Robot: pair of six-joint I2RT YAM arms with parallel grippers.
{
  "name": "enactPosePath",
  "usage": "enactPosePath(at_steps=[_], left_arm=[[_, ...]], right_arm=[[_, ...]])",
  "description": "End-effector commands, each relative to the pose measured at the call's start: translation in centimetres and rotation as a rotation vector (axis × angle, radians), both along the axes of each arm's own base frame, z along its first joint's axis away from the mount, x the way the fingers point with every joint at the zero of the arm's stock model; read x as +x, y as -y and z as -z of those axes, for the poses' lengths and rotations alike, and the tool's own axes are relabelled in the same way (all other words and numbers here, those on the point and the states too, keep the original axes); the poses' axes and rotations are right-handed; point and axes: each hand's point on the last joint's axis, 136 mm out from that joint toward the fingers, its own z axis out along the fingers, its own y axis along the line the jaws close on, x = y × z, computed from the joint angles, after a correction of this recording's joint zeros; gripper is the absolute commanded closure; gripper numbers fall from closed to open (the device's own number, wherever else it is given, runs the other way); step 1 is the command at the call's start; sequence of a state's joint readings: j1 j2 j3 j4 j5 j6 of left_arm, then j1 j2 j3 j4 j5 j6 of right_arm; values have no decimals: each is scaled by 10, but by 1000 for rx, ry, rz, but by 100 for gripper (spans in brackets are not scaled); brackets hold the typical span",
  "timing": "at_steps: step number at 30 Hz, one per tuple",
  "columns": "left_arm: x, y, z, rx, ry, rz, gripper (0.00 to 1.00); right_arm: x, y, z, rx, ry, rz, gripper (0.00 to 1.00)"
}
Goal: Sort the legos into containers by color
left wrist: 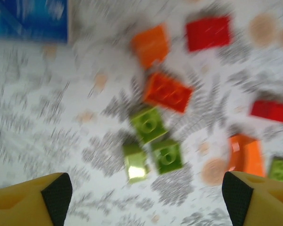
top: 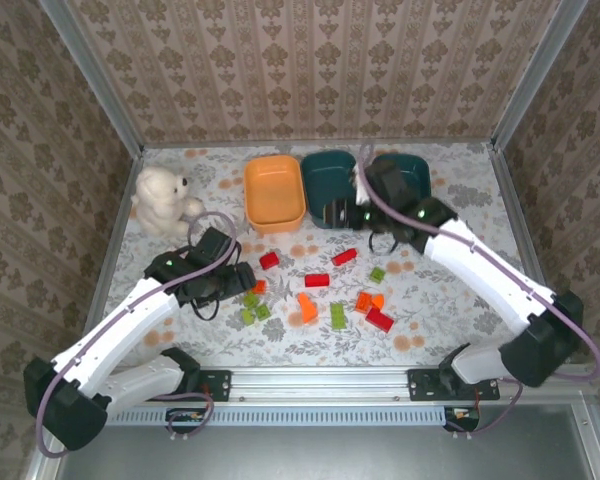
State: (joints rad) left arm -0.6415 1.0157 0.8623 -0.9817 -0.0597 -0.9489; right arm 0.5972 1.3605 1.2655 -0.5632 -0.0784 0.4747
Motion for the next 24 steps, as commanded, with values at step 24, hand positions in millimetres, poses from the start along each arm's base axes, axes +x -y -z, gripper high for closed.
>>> enactPosePath(at_steps=[24], left_arm=[[-29, 13, 84, -69, -287, -142, 38]], right_arm=[[-96, -32, 72, 98, -238, -244, 41]])
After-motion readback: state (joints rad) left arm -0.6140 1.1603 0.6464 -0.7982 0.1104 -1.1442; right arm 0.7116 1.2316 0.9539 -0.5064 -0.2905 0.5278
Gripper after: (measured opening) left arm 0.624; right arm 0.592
